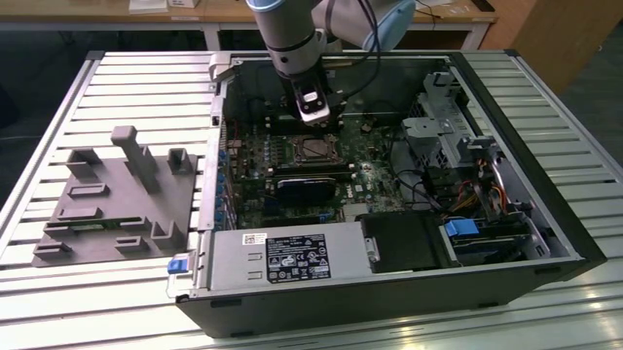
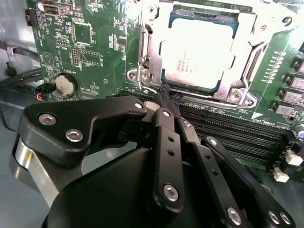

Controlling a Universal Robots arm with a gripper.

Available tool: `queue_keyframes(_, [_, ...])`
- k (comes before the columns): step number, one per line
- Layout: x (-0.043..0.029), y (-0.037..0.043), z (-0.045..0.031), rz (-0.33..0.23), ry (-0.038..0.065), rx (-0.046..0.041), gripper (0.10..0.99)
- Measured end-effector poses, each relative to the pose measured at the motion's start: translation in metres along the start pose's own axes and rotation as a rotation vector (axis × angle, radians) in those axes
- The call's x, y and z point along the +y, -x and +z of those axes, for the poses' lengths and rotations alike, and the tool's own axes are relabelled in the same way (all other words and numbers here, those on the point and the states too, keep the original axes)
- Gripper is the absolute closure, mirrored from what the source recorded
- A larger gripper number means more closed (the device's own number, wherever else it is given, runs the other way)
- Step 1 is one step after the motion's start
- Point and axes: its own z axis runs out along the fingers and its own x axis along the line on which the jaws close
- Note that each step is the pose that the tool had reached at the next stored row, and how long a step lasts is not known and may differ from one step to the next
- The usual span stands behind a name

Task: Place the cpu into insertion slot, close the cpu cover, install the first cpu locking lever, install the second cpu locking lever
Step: 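Install the first cpu locking lever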

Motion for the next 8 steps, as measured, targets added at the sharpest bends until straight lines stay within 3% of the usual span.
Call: queue_keyframes(8, [-0.0026, 0.0012, -0.0002, 0.0, 0.0, 0.0, 0.984])
